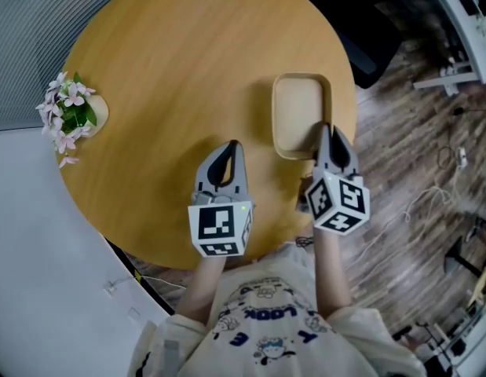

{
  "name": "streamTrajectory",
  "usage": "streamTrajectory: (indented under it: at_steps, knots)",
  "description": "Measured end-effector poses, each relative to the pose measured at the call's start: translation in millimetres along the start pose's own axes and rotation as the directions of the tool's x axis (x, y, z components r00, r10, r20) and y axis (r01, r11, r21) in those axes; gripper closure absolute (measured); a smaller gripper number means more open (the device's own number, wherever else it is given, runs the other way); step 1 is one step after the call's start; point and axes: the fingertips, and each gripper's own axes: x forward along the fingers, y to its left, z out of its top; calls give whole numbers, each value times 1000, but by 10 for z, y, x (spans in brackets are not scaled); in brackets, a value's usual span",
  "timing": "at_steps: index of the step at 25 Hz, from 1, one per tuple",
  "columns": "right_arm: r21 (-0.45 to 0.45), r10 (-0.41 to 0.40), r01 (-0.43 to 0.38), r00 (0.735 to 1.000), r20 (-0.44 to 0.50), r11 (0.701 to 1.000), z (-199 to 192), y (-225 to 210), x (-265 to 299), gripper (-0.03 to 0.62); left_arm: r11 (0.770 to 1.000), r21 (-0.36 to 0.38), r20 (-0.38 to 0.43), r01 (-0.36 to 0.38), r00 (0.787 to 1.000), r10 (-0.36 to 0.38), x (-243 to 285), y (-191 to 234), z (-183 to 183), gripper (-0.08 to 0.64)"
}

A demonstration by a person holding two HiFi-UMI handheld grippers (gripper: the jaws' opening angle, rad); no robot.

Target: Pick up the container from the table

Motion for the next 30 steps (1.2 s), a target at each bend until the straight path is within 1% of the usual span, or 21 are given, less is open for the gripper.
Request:
streamTrajectory:
  at_steps: [4, 9, 14, 17, 22, 26, 30]
  knots:
    - [-4, -6, 6, 998, 58, 1000, 215, 248, -333, 572, 1000, 21, 54, 11, 998, -12, -349, 83, 198, 557]
    - [-13, -10, 12, 992, 124, 1000, 486, 491, -757, 572, 999, 43, 128, 20, 991, -26, -769, 123, 489, 557]
    - [-13, -16, 19, 981, 195, 1000, 622, 730, -1172, 572, 998, 61, 196, 29, 980, -41, -1164, 214, 643, 557]
    - [-14, -21, 25, 972, 236, 1000, 701, 853, -1395, 572, 998, 60, 227, 38, 973, -50, -1370, 261, 717, 557]
    - [-17, -21, 27, 955, 294, 999, 834, 1031, -1709, 572, 997, 65, 291, 48, 955, -64, -1663, 302, 915, 557]
    - [-19, -21, 29, 941, 339, 999, 972, 1154, -1901, 572, 995, 84, 355, 47, 932, -74, -1851, 337, 1143, 557]
    - [-24, -11, 21, 930, 368, 1000, 1074, 1241, -2048, 572, 994, 94, 391, 49, 917, -82, -2014, 336, 1289, 557]
